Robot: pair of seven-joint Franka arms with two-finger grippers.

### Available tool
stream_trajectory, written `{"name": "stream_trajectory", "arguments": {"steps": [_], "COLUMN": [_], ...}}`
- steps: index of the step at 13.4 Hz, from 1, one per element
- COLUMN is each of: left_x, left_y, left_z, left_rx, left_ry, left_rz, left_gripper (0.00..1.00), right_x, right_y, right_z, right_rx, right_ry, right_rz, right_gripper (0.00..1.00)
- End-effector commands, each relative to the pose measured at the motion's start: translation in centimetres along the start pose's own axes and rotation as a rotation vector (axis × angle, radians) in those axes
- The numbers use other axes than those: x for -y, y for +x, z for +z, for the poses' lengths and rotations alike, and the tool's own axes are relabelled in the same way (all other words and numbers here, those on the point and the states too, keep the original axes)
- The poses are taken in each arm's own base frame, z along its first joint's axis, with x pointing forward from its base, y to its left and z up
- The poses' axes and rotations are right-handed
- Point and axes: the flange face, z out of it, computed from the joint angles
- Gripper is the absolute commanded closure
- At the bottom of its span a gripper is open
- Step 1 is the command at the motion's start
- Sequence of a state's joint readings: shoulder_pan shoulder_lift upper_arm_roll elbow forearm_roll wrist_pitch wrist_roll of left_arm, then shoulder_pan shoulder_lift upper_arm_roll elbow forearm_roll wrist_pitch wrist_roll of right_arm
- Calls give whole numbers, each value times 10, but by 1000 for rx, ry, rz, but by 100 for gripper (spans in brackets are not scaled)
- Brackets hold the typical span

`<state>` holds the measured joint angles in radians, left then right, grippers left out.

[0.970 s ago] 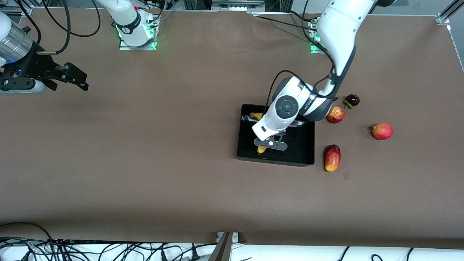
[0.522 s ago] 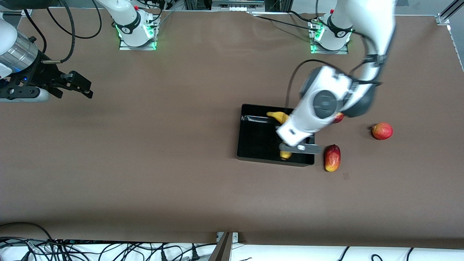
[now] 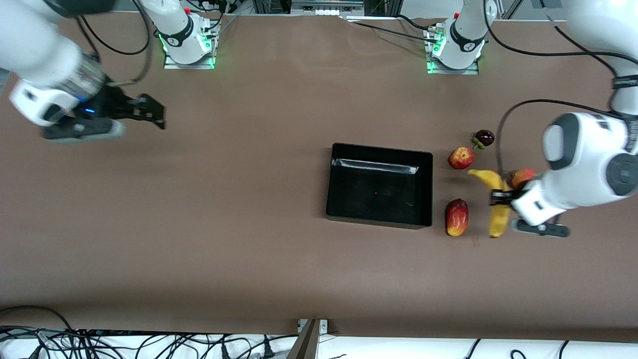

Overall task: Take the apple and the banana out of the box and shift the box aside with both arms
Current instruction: 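Lower the banana with the left gripper while the right gripper reaches the tray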

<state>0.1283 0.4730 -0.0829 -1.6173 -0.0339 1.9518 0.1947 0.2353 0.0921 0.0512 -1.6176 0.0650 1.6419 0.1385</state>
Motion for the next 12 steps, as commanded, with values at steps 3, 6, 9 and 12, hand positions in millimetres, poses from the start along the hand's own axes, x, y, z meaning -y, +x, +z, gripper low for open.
{"name": "stream_trajectory", "arguments": {"steps": [3, 6, 9, 12], "left_x": [31, 30, 31, 32], "left_y": [-21, -32, -33, -29], "left_z": [100, 149, 153, 107], "left_rx": [41, 15, 18, -42], "left_ry": [-3, 6, 44, 76], "left_rz": [2, 3, 38, 50], "left_gripper": [100, 97, 1, 0], "right_x": [95, 178, 269, 340], "right_y": [17, 25, 28, 25], "right_z": [66, 125, 190, 258], "right_rx": [53, 3, -73, -85], "right_ry": [-9, 0, 56, 58], "right_rz": [-76, 106, 282, 310], "right_gripper": [0, 0, 0, 0]}}
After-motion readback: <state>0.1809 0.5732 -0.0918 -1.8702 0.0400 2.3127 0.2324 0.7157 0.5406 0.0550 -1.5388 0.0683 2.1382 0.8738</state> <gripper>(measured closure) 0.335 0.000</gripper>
